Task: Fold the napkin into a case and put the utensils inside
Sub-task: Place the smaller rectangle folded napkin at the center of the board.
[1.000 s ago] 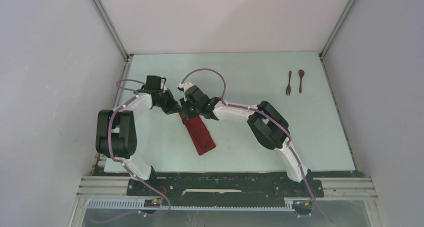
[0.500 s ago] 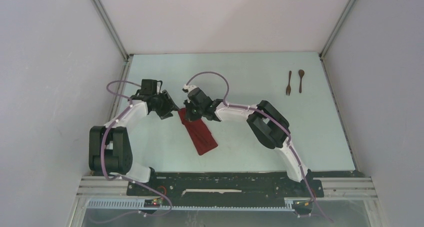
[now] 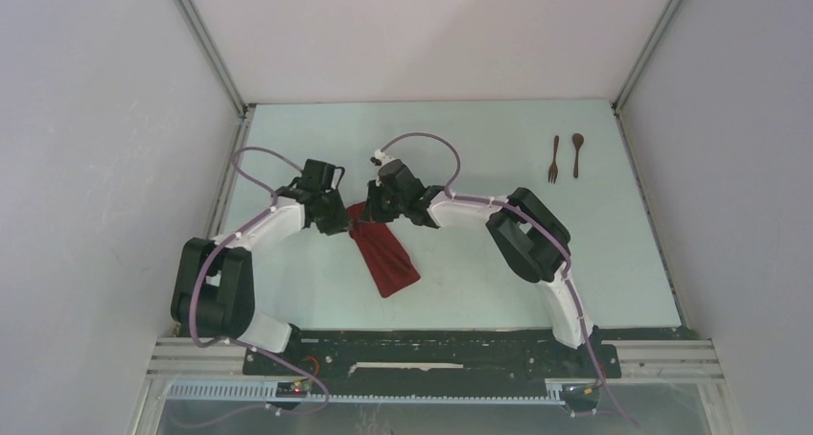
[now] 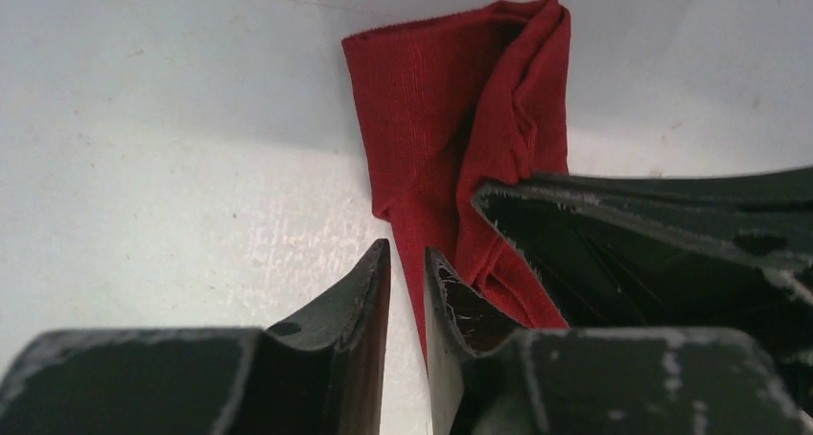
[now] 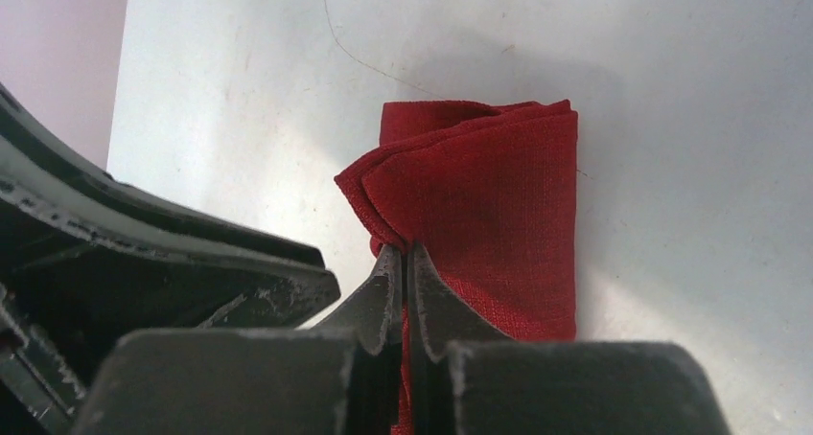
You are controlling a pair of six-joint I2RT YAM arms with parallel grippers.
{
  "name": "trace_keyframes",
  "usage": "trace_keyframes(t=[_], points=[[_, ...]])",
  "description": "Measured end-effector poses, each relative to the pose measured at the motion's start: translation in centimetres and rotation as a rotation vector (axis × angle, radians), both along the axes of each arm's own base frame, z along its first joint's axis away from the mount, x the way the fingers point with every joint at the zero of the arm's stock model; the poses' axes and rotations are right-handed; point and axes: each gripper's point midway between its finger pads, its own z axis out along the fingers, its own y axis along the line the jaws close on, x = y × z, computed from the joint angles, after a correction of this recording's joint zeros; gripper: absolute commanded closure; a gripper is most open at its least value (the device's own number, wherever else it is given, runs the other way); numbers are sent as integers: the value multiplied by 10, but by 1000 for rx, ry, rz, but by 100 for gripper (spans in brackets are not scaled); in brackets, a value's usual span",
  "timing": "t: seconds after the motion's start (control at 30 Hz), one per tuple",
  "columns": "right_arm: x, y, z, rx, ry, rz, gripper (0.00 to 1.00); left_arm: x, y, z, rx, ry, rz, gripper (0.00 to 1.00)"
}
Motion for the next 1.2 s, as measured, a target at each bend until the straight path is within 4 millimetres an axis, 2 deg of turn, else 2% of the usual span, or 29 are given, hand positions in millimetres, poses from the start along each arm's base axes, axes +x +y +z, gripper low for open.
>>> trace_keyframes(t=[0.1, 0.2, 0.63, 0.8, 1.03, 1.13, 1.2], points=[[0, -2, 0, 8, 13, -13, 100, 6, 2, -3, 35, 4, 7, 77], [0, -2, -2, 14, 24, -22, 100, 14, 3, -5, 65, 5, 14, 74], [1, -1, 0, 32, 35, -30, 100, 33, -9, -14, 107, 16, -21, 74], [2, -2, 0, 33, 36, -31, 100, 35, -10, -22, 118, 46, -25, 75], [4, -2, 2, 42, 33, -29, 100, 34, -8, -29, 134, 68, -23, 72], [4, -1, 4, 48, 31, -27, 100, 34, -8, -31, 137, 75, -23, 77], [4, 0, 4, 50, 30, -26, 100, 35, -8, -33, 138, 82, -23, 85]])
